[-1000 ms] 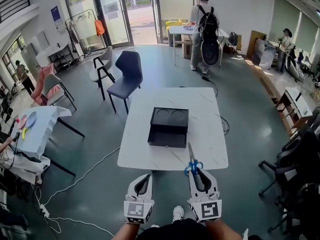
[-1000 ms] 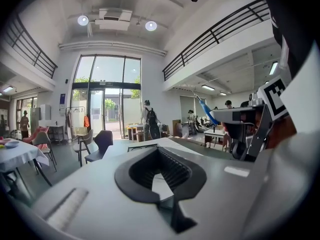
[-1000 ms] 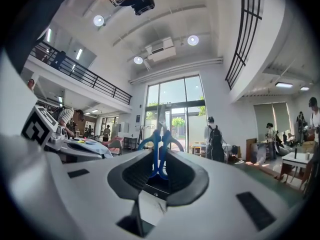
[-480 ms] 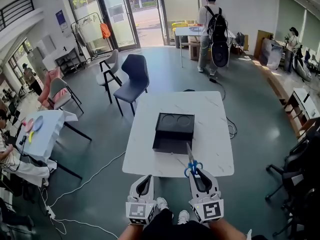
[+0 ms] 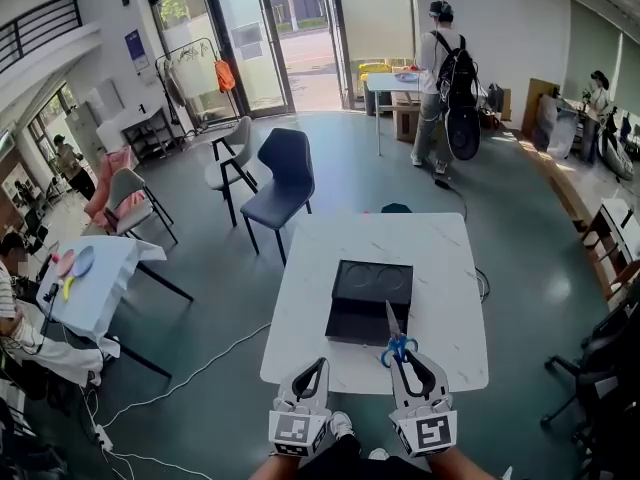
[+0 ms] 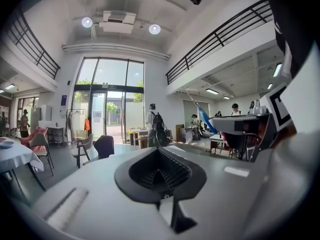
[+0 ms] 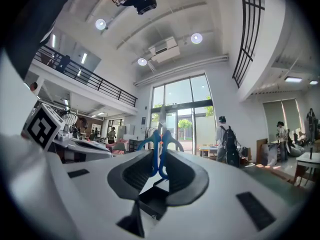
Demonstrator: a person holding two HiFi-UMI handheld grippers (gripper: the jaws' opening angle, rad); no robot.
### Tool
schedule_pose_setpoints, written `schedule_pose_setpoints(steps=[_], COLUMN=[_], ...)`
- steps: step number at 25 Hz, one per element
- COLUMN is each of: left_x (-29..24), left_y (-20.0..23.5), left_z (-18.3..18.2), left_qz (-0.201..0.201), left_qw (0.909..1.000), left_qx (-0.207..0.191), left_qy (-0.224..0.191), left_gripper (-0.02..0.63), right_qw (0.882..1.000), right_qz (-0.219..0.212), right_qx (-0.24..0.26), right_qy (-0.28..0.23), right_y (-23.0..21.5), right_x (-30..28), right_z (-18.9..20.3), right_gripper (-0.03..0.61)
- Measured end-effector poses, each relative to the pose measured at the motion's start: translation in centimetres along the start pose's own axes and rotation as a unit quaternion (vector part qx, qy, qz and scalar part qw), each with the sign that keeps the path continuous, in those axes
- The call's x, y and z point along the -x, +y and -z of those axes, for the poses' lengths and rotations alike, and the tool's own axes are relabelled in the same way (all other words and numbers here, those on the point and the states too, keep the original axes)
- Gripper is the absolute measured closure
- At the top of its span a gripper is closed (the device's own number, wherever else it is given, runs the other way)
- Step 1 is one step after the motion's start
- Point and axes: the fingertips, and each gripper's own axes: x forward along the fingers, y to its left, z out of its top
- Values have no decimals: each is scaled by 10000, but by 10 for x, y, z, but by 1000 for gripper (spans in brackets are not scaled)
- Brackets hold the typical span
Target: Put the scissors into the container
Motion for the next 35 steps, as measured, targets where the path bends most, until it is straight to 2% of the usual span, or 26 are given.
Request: schedule_pose_setpoints(steps=[11,17,20,26,30,35], left_x=[-55,-75,-90,-118,-133,-150], left_y=[53,76,83,83,83,87], left_z=[6,5,0,9,13,18], left_qz=[250,447,542,653,653,567], left_qw=[9997,9990,9985,9978,9978,9983], left_qx=[-12,-23,-18,-34,30,90], left_qy=[77,-32,-86,66,100,133], left_gripper=[606,606,606,606,606,606], right_qw=[9996,9994,9991,9973,9973,9970], right_qz=[103,270,335,509,379,212], right_qx=[-113,36,-12,-68,52,-148], right_qy=[228,231,243,516,620,734], right_y=[-8,-6,-12,-37,-50,-57], right_x=[-79,-104,-113,-120,-129,-140], right_z=[18,19,21,35,42,51], right_gripper=[497,497,497,497,497,497])
